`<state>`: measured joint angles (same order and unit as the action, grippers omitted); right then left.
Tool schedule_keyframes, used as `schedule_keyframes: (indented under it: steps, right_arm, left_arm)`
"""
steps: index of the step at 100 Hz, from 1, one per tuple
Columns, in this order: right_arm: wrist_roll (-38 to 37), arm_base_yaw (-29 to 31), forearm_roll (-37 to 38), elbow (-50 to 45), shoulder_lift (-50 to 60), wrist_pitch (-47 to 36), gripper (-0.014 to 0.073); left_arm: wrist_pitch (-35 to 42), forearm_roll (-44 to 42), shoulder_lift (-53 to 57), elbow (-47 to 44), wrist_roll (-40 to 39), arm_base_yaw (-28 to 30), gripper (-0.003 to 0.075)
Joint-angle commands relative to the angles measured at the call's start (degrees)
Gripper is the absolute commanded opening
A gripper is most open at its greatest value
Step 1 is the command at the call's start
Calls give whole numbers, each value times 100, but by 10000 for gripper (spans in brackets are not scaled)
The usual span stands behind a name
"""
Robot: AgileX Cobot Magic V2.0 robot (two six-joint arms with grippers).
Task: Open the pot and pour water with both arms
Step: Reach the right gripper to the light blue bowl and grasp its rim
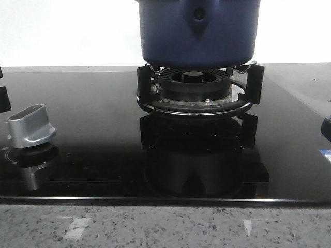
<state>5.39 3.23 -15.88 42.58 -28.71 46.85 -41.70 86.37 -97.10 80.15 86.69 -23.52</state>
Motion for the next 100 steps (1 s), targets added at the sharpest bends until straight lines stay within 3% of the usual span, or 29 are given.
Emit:
schedule_keyframes:
  steps: [1, 25, 79, 100]
  right_arm:
    - [51, -3, -72, 186, -76, -320, 371]
    - [51, -3, -72, 186, -76, -271, 371]
    - [51, -3, -72, 186, -76, -271, 371]
    - [51, -3, -72, 186, -76, -271, 371]
  left_arm:
    - [-210, 613, 183, 185, 202, -39, 463]
    - [-401, 1082, -20, 185, 597, -39, 463]
    - [-350, 1251, -94, 185, 1210, -170, 463]
    - [-350, 1241, -118, 185, 1210, -170, 416]
